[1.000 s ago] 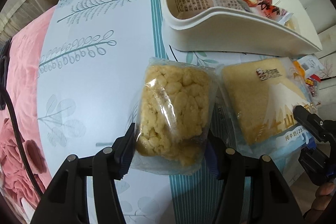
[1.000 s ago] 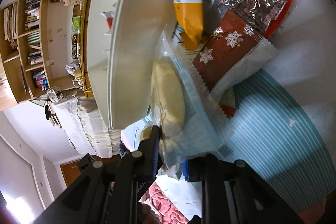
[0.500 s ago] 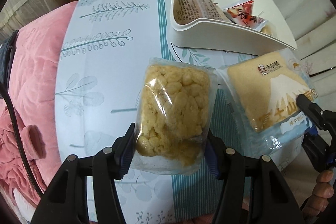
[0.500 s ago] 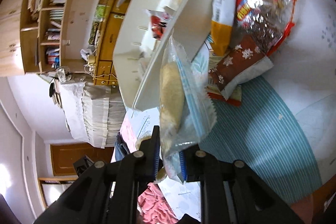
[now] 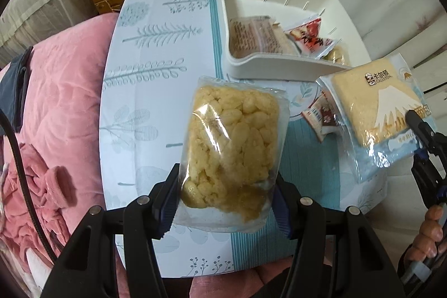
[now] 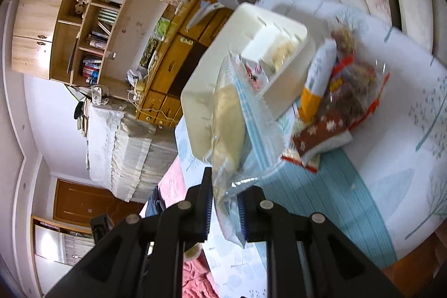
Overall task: Organize snacks
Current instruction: 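Carry both packs over the white tray and open both tools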
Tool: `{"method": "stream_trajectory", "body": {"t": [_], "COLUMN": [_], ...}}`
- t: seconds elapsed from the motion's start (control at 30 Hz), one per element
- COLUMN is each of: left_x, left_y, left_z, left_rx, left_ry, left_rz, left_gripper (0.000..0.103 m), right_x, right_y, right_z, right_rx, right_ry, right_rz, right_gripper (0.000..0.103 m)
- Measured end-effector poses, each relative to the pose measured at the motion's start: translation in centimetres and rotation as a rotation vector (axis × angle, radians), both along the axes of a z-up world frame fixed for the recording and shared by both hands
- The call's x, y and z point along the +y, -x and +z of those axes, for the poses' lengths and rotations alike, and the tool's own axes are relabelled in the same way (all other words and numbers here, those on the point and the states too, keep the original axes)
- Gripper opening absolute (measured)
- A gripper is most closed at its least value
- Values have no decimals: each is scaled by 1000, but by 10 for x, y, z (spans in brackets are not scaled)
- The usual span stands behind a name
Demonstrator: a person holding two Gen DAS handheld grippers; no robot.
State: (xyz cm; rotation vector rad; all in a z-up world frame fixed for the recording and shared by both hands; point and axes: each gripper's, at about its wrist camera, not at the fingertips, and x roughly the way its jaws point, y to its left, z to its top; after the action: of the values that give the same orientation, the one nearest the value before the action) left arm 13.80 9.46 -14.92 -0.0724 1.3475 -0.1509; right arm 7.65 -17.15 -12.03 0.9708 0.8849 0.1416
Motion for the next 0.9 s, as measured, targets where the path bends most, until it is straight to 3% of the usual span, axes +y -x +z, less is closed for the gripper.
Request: {"method": "stream_trajectory", "body": {"t": [0.43, 0.8, 0.9], "left_x": [-13, -30, -36], "left_y": [-55, -113, -128], "left_z": [32, 30, 23], "left_rx": [-69, -86, -71], "left_ry": [9, 30, 71], "left_rz": [2, 77, 105], "left_gripper": [57, 57, 57], "right_x": [-13, -25, -28], "right_y": [-49, -113, -131], "right_z": [39, 41, 38], "right_rx": [-82, -88, -85], "right_ry": [102, 162, 182], "right_rz": [20, 123, 166], "right_gripper": [15, 16, 16]}}
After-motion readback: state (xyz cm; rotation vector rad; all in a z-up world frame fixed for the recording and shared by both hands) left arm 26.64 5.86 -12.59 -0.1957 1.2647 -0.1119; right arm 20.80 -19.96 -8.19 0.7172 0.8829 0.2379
